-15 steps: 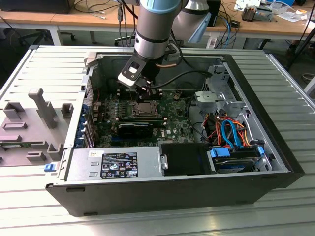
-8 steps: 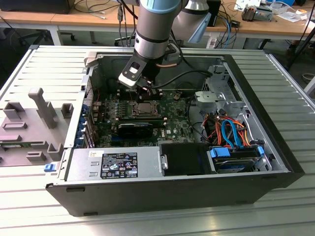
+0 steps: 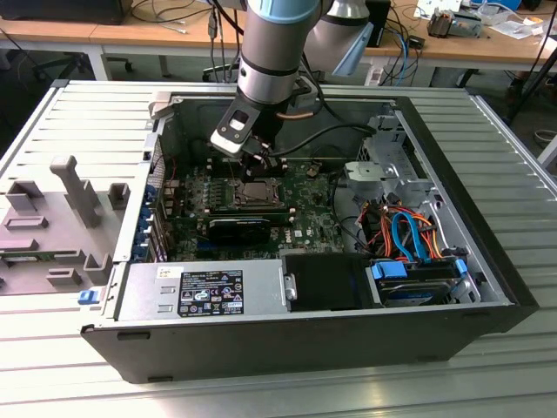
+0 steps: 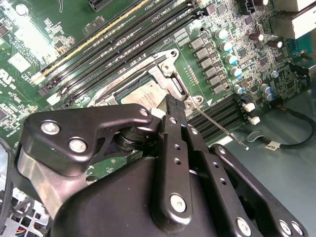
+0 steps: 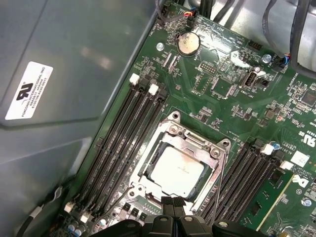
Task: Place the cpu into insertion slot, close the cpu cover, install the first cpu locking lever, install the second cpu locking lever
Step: 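Install the first cpu locking lever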
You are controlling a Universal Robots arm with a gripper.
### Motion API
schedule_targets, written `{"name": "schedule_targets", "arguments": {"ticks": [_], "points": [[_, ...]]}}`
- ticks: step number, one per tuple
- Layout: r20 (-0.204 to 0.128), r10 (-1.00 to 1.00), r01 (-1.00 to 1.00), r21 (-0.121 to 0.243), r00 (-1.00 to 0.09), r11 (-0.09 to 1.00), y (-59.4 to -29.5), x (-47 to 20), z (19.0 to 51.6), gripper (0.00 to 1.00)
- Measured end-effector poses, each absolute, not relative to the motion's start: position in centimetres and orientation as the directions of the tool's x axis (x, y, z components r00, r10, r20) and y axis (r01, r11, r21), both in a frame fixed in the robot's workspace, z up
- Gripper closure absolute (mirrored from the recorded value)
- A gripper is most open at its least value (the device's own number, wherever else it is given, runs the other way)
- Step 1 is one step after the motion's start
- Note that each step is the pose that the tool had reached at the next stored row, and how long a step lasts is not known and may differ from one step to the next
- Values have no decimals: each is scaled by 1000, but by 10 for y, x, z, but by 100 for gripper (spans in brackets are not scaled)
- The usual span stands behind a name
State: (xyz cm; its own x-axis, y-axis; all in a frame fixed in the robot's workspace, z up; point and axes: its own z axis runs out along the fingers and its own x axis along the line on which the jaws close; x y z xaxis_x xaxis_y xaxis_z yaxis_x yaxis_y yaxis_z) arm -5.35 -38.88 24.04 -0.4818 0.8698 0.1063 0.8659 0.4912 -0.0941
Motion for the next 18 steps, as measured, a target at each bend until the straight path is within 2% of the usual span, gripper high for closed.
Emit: {"name": "schedule_targets", "arguments": {"ticks": [18], "points": [[106,841,836,-94,-531,540,-389,-54,240,89]]}}
